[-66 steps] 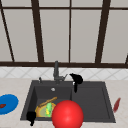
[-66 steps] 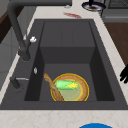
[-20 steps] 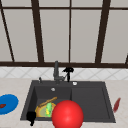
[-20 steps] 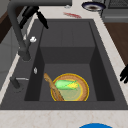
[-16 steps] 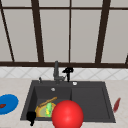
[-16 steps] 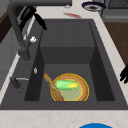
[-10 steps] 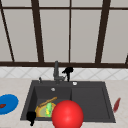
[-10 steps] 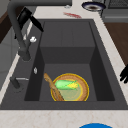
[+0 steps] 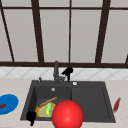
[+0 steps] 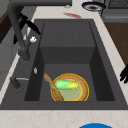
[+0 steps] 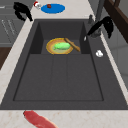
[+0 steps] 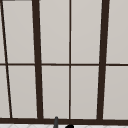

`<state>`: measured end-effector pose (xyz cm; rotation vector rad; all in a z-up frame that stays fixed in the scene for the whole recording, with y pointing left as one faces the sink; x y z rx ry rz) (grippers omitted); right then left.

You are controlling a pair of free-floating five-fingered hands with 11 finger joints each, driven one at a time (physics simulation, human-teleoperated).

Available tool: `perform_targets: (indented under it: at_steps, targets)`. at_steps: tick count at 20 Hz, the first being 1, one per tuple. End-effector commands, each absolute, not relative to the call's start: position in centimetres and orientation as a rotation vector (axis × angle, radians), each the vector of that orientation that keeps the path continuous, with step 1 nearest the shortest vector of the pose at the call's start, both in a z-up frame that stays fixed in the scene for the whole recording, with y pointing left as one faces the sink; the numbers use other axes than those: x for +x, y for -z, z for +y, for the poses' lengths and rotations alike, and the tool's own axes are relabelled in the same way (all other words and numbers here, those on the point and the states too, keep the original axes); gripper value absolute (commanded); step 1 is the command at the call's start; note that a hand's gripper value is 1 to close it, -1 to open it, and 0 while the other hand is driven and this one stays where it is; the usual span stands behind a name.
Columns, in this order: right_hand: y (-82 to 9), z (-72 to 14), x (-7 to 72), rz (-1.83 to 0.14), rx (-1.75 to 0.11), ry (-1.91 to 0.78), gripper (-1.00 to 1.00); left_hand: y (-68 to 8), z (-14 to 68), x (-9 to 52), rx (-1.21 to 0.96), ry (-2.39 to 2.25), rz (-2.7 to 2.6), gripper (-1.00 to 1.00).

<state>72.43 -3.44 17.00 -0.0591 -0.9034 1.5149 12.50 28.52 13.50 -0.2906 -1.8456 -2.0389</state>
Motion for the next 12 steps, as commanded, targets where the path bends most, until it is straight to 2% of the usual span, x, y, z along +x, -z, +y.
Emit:
perform_targets:
  at_steps: [1, 3, 4, 9, 12]
  targets:
    - [-15.6, -3.5, 74.5, -0.909, -0.030, -1.590, -1.00, -13.5, 28.5, 12.5, -0.291, 2.039, -1.846, 0.00]
    - [-14.8, -3.5, 75.0, -0.906, 0.016, -1.593, -1.00, -13.5, 28.5, 12.5, -0.291, 2.039, -1.846, 0.00]
    - [-14.6, -3.4, 75.2, -0.904, 0.042, -1.592, 1.00, -13.5, 28.5, 12.5, -0.291, 2.039, -1.846, 0.00]
    - [-14.4, -3.7, 75.6, -0.890, 0.119, -1.588, 1.00, -13.5, 28.5, 12.5, -0.291, 2.039, -1.846, 0.00]
    - [-13.8, -3.9, 75.1, -0.932, 0.073, -1.594, 1.00, -13.5, 28.5, 12.5, -0.291, 2.039, -1.846, 0.00]
